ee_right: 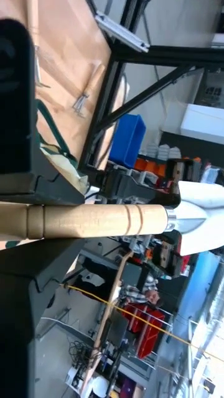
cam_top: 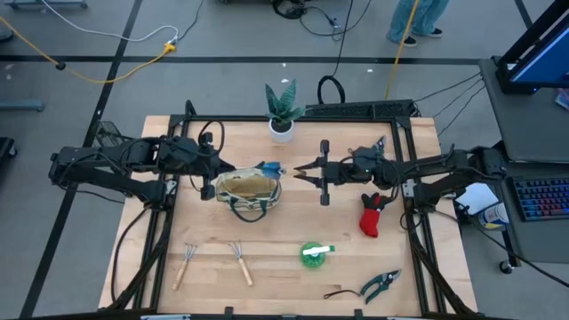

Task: Pick & Place Garden tools in Gardening bag
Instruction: Put the brown trowel into the white gardening bag

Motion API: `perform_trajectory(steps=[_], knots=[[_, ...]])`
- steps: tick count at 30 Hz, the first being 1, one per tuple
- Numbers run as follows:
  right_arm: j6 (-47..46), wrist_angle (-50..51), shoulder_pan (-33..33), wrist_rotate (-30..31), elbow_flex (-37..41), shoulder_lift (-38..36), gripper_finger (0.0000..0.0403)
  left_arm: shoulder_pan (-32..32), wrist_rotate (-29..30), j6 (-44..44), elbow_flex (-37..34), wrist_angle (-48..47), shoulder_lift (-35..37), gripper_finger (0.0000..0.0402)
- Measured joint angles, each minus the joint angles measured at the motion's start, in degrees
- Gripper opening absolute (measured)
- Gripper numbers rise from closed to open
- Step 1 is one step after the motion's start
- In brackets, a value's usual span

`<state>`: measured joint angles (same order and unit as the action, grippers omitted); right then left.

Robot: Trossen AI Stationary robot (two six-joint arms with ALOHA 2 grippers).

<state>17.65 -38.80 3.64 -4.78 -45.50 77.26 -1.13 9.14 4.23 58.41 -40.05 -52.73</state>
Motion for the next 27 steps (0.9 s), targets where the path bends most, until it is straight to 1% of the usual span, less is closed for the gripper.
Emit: perform_trajectory(steps=[4, 6, 11, 17, 21, 25, 27], knots=[[0.71, 0.6, 0.0, 0.05, -2.51, 2.56, 0.0067, 0.0, -0.01, -0.02, 0.0, 0.0, 0.0, 0.0003], [1.37, -0.21, 0.0, 0.13, -3.25, 3.57, 0.0066, -0.01, -0.01, -0.1, 0.0, 0.0, 0.0, 0.0005], [0.83, -8.67, 0.0, 0.14, -3.95, 6.3, 0.0066, -0.02, 0.01, 0.16, 0.0, 0.43, -0.09, 0.0023], [1.03, -12.69, 0.02, 0.11, -3.95, 7.5, 0.0066, -0.02, -0.01, 1.49, 0.0, 1.84, -0.13, 0.0025], [0.55, -14.66, 0.02, 0.13, -3.93, 8.03, 0.0066, -0.02, 0.02, 3.32, 0.0, 5.92, -0.17, 0.0026], [0.39, -16.06, 0.02, 0.15, -3.92, 8.03, 0.0066, -0.02, 0.01, 3.72, 0.0, 12.01, -1.34, 0.0026], [-0.24, -17.19, 0.02, 0.14, -3.91, 8.03, 0.0066, -0.02, 0.01, 5.42, 0.02, 14.47, -2.26, 0.0026]])
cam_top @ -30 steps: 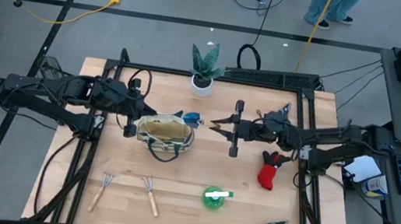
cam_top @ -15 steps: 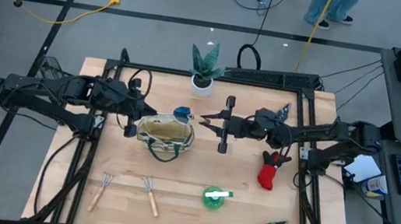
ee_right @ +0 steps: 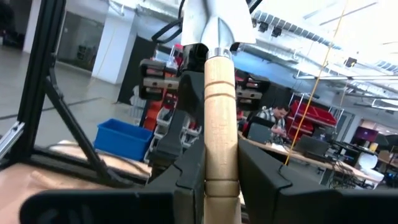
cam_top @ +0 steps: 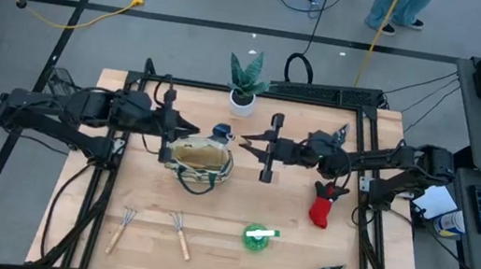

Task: Pick & Place Garden tools in Gardening bag
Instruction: Put the brown trowel into the white gardening bag

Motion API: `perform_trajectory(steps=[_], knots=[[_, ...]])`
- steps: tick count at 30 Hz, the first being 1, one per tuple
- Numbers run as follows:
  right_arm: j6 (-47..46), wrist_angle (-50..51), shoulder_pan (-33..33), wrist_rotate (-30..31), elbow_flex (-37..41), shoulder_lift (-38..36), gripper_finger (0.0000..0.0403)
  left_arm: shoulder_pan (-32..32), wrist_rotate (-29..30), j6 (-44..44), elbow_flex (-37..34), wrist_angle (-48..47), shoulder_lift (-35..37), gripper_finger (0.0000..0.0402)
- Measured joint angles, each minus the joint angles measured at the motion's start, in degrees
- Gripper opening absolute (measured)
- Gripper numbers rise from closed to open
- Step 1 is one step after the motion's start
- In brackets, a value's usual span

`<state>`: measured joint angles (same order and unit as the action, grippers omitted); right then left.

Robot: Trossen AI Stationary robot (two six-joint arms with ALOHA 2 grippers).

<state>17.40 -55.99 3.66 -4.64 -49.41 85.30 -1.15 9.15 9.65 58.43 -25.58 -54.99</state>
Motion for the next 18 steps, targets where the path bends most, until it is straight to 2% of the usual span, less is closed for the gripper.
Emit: perform_trajectory(steps=[10, 13, 18], knots=[[-1.72, -0.32, 0.0, 0.01, 0.04, 0.02, 0.0066, -0.26, -0.56, 5.74, 0.03, 5.26, -7.34, 0.0033], [-1.72, -0.35, 0.0, 0.01, 0.04, 0.02, 0.0066, -0.26, -0.57, 7.85, 0.01, 8.31, -8.81, 0.0057], [-1.65, -0.3, 0.0, 0.04, 0.04, 0.02, 0.0066, -0.26, -0.6, 10.6, 0.01, 15.19, -10.73, 0.0121]])
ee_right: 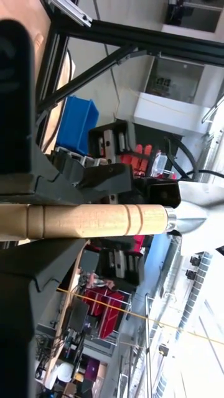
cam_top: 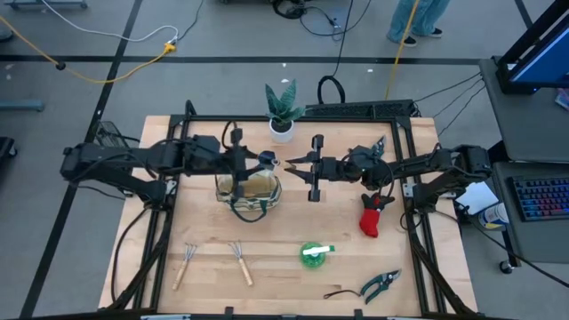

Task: Pick & Place Garden tools in Gardening bag
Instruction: Put the brown trowel into the white gardening bag

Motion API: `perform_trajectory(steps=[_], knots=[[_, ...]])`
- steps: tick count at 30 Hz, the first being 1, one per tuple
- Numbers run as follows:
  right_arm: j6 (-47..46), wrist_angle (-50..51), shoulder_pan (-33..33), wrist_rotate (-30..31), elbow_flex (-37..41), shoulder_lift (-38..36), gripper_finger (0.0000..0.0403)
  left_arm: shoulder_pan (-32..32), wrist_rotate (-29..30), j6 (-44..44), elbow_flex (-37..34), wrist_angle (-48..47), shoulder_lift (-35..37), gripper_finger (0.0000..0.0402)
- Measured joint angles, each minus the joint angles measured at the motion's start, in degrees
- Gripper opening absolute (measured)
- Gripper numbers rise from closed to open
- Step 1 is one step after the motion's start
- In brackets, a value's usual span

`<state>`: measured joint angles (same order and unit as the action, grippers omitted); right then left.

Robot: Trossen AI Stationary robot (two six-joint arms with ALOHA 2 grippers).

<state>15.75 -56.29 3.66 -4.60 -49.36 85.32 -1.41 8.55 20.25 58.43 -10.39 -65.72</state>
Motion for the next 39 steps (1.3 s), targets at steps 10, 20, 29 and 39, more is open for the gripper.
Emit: perform_trajectory(steps=[10, 20, 29, 39], knots=[[0.54, -0.2, 0.04, 0.02, 0.0, 0.0, 0.0066, 0.0, -4.68, 0.64, 0.0, 9.95, -4.13, 0.0176], [0.76, 0.89, 0.04, 0.02, 0.0, 0.0, 0.0066, 0.0, -7.06, 0.65, 0.0, 15.29, -5.59, 0.0157], [1.47, 2.98, 0.04, 0.02, 0.02, 0.0, 0.0066, 0.0, -7.21, 2.66, 0.0, 18.0, -5.56, 0.0165], [3.14, 2.53, 0.04, 0.04, 0.02, 0.0, 0.0067, 0.0, -7.23, 4.14, 0.0, 18.23, -5.56, 0.012]])
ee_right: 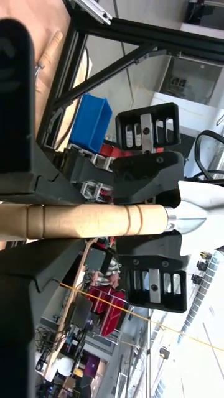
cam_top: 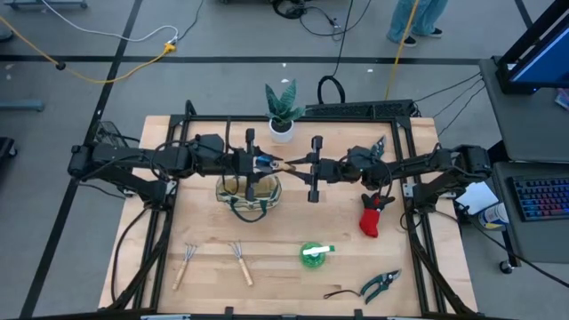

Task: Pick & Place Garden tools in Gardening bag
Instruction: Put the brown trowel into the white gardening bag

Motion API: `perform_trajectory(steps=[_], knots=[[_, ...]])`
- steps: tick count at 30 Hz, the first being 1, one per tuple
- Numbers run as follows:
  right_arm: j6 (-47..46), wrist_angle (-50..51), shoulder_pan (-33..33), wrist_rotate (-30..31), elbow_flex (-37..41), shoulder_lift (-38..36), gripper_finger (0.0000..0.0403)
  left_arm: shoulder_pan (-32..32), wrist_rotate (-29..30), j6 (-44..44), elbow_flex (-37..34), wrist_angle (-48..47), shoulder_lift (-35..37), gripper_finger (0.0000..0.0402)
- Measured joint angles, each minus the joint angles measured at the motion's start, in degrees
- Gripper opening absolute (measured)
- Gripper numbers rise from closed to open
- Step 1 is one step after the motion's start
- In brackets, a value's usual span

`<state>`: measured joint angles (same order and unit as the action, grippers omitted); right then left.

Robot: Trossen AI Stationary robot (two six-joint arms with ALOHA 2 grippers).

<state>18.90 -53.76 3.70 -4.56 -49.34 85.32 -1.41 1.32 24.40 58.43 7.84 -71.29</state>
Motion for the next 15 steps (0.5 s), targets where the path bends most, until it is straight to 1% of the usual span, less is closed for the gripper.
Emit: perform_trajectory(steps=[5, 8, 10, 12, 15], knots=[[0.07, 0.44, 0.02, 0.0, 0.0, -0.07, 0.0078, 0.0, -0.36, 0.57, -0.04, 0.83, 0.0, 0.009], [0.09, 0.55, 0.03, -0.19, 0.0, -0.09, 0.008, -0.14, -2.66, 0.55, -0.04, 0.96, -0.02, 0.008], [0.15, 0.72, 0.02, -0.24, 0.0, -0.09, 0.0077, -0.22, -3.99, 0.47, -0.04, 1.04, -0.02, 0.0078], [0.15, 1.01, 0.04, -0.22, -0.04, -0.09, 0.0072, -0.22, -4.04, 0.09, -0.07, 1.05, -0.02, 0.008], [0.0, 1.28, 0.02, -0.14, -0.07, -0.09, 0.0071, -0.59, -4.17, 0.03, -0.07, 1.15, -0.02, 0.0095]])
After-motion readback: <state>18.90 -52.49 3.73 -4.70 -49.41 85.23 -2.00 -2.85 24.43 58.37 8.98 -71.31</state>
